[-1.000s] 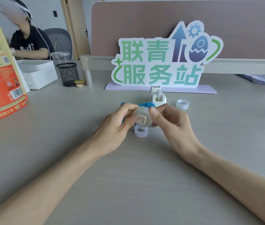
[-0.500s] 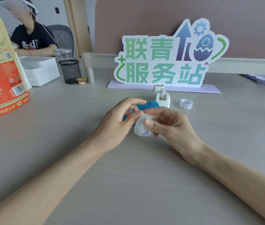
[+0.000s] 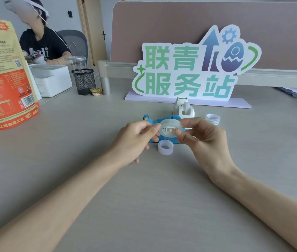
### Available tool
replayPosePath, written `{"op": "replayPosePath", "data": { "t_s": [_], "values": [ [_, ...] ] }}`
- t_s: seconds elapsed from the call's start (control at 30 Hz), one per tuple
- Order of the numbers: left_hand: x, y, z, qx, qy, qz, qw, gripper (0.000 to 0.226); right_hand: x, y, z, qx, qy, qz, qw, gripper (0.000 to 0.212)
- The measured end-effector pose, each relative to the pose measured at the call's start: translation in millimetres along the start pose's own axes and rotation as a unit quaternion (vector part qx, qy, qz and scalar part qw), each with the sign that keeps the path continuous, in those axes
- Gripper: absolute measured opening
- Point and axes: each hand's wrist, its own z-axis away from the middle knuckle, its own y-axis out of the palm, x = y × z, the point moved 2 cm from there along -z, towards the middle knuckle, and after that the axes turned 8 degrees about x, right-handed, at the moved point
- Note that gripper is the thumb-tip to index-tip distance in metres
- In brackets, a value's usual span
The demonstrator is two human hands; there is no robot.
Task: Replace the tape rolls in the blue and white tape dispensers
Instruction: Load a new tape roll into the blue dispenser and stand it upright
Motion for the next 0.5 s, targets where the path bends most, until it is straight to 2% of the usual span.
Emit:
{"op": "replayPosePath", "data": {
  "t_s": [0.23, 0.5],
  "values": [
    [-1.4, -2.6, 0.4, 0.025, -0.026, 0.086, 0.996, 0.021, 0.5, -0.2, 0.6, -0.008, -0.001, 0.032, 0.999, 0.014],
    [1.1, -5.1, -4.2, -0.055, -0.006, 0.107, 0.993, 0.009, 1.6, 0.7, 0.2, -0.016, -0.024, 0.059, 0.998, 0.018]
  ]
}}
